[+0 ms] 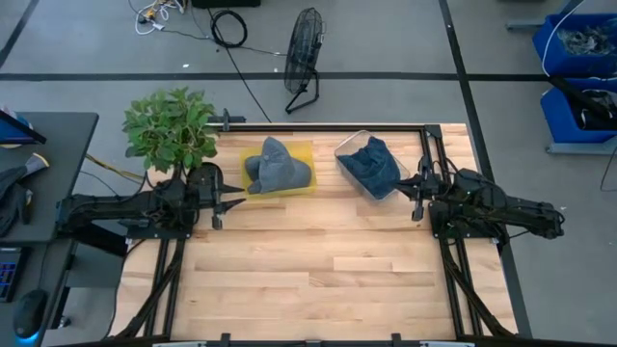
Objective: Pick & Place hat
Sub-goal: Return to Home Position
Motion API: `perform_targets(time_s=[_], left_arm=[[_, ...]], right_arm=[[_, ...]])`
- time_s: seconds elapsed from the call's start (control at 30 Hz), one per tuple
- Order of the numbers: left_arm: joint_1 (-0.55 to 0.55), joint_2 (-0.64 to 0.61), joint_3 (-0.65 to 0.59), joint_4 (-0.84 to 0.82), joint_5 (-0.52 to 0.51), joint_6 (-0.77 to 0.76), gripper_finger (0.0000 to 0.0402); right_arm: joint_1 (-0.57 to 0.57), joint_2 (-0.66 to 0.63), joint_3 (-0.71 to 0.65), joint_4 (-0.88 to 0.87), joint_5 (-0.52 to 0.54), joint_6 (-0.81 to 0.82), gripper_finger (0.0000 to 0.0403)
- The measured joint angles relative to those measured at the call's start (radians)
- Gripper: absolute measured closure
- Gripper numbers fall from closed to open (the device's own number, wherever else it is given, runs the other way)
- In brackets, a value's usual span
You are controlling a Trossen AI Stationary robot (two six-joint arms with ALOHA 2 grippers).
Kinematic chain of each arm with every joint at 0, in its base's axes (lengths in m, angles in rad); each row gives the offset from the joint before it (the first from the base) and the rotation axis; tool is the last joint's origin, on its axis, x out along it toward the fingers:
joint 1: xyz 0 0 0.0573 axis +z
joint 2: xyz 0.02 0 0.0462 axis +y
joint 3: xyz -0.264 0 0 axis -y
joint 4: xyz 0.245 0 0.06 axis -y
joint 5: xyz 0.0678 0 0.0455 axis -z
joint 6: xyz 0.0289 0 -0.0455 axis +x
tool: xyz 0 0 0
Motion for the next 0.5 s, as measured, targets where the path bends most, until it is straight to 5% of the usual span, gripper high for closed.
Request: perform_targets(time_s=[0.5], left_arm=[[0.000,0.000,0.000,-0.002,-0.001,0.001,0.0271]], right_arm=[[0.000,0.001,-0.146,0.212,0.030,0.048,0.0393]])
